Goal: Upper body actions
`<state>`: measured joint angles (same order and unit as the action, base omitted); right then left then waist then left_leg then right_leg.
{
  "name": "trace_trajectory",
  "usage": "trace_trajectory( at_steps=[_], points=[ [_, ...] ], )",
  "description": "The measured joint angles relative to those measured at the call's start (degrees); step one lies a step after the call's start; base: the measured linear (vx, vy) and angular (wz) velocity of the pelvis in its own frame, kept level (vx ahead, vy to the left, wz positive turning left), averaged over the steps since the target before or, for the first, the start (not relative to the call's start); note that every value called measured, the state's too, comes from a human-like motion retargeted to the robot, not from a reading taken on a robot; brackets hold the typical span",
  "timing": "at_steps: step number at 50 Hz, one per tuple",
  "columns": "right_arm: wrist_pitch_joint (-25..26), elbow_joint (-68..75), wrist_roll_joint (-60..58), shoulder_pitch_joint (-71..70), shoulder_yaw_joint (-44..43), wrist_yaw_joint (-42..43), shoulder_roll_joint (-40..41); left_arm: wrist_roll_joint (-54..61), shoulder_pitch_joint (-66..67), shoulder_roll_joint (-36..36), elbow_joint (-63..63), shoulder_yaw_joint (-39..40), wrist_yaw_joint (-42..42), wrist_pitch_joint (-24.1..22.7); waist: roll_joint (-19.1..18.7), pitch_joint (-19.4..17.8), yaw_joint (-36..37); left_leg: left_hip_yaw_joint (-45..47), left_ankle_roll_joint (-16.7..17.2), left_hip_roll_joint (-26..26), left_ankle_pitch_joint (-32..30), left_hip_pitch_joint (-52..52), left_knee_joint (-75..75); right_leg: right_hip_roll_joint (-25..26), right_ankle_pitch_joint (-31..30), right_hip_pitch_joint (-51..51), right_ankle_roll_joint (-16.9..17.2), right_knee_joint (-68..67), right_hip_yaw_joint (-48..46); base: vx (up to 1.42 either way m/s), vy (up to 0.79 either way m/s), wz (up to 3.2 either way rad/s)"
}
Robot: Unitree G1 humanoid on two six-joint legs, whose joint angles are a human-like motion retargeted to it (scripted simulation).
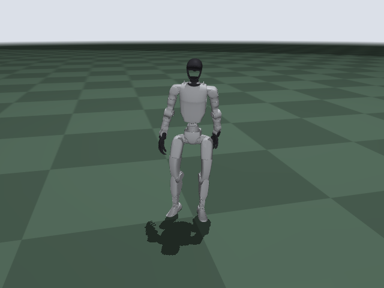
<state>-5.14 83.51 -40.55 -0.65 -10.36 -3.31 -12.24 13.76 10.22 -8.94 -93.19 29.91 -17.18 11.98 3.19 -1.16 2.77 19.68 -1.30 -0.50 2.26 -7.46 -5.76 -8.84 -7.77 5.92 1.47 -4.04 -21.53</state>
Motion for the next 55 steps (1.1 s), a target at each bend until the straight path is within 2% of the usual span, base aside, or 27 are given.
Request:
trace_trajectory(
  at_steps=[5,17,34,45,55],
  points=[
    [0.6,1.2,0.2,0.7,-1.9,-0.9,1.4,1.8,-4.5,0.4,2.9,-2.5,3.4,-1.4,-0.4,-1.4,1.8,0.5,1.8,-1.4,-1.6,0.9,1.7,1.0,-0.8,0.0,-0.3,1.7,-0.4,-0.42,-0.06,-0.14],
    [3.1,8.4,4.3,4.1,-5.2,0.1,1.4,-0.8,-5.1,2.6,7.8,-7.0,5.7,-4.0,-3.7,3.2,-2.8,-0.7,3.9,-3.3,-3.9,1.7,5.3,4.2,2.1,-0.1,-2.0,2.0,0.5,-0.14,0.06,0.07],
    [4.0,7.9,5.3,4.2,-5.3,-1.1,2.4,-0.3,-2.9,3.4,6.4,-5.0,6.6,-2.8,-5.2,7.7,-2.9,-1.6,3.5,-1.4,-3.7,3.8,7.7,4.4,4.0,-2.1,-2.0,2.3,-0.5,0.05,0.07,0.07],
    [2.9,3.6,4.4,2.3,-2.8,-3.9,4.3,-0.2,-2.6,2.9,4.6,-4.6,6.7,-2.1,-5.1,8.9,-1.8,-1.6,2.8,-0.3,-3.1,4.2,8.0,3.8,4.3,-2.4,-1.4,1.9,-0.5,0.08,0.04,0.01],
    [3.2,6.0,3.5,2.3,-2.0,-3.1,4.1,-0.2,-2.9,2.4,4.3,-4.5,7.7,-2.1,-4.1,9.8,-1.1,-1.9,2.4,0.3,-2.9,4.1,8.1,3.3,4.4,-2.6,-1.0,2.0,-0.9,0.07,0.00,0.03]
  ],
)
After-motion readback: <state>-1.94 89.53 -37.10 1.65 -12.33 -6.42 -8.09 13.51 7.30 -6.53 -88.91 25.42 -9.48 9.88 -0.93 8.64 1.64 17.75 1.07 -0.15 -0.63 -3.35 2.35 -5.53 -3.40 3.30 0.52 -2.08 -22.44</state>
